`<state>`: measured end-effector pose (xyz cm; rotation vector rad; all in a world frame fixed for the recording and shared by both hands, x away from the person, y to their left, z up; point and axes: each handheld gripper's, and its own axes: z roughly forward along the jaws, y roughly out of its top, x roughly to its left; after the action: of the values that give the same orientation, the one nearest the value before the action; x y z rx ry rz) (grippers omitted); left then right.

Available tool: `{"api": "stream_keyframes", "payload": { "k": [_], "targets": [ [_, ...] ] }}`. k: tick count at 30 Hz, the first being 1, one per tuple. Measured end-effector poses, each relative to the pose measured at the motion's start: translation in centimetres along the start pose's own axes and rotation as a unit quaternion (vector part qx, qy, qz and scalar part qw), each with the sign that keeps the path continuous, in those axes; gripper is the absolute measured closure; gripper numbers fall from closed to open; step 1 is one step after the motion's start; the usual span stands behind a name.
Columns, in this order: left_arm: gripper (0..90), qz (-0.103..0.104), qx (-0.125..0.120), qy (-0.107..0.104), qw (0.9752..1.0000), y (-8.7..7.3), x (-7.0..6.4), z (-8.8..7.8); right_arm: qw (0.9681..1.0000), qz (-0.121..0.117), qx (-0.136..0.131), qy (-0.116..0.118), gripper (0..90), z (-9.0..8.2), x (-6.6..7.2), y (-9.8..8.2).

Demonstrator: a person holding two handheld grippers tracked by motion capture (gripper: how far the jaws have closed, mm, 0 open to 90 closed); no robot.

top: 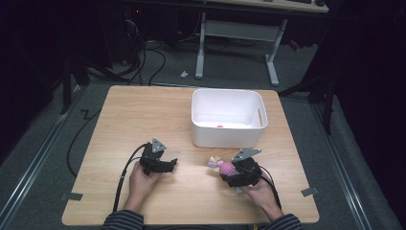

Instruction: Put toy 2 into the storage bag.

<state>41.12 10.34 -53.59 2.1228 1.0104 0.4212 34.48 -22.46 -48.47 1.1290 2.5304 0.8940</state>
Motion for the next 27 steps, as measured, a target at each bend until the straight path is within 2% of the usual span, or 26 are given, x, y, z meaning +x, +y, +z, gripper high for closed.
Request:
{"api": "stream_keyframes", "payload": {
  "k": [5,9,12,19,27],
  "targets": [
    [19.8,0.000,0.000,0.000,1.0000,0.0,0.0,0.0,1.0000,0.000,-0.008,0.000,34.3,-1.2,-0.3,0.3],
    [19.9,0.000,0.000,0.000,1.0000,0.0,0.0,0.0,0.9998,-0.007,-0.014,0.011,34.4,-2.2,-0.5,0.8],
    [19.9,0.000,0.000,0.000,1.0000,0.0,0.0,0.0,0.9997,-0.016,-0.018,0.005,34.4,-3.0,-0.6,1.2],
    [19.9,0.000,0.000,0.000,1.0000,0.0,0.0,0.0,0.9993,-0.022,-0.031,0.002,34.5,-5.0,-1.1,2.4],
    [20.0,0.000,0.000,0.000,1.0000,0.0,0.0,0.0,0.9983,-0.024,-0.052,0.008,34.5,-7.6,-1.8,3.9]
  ]
}}
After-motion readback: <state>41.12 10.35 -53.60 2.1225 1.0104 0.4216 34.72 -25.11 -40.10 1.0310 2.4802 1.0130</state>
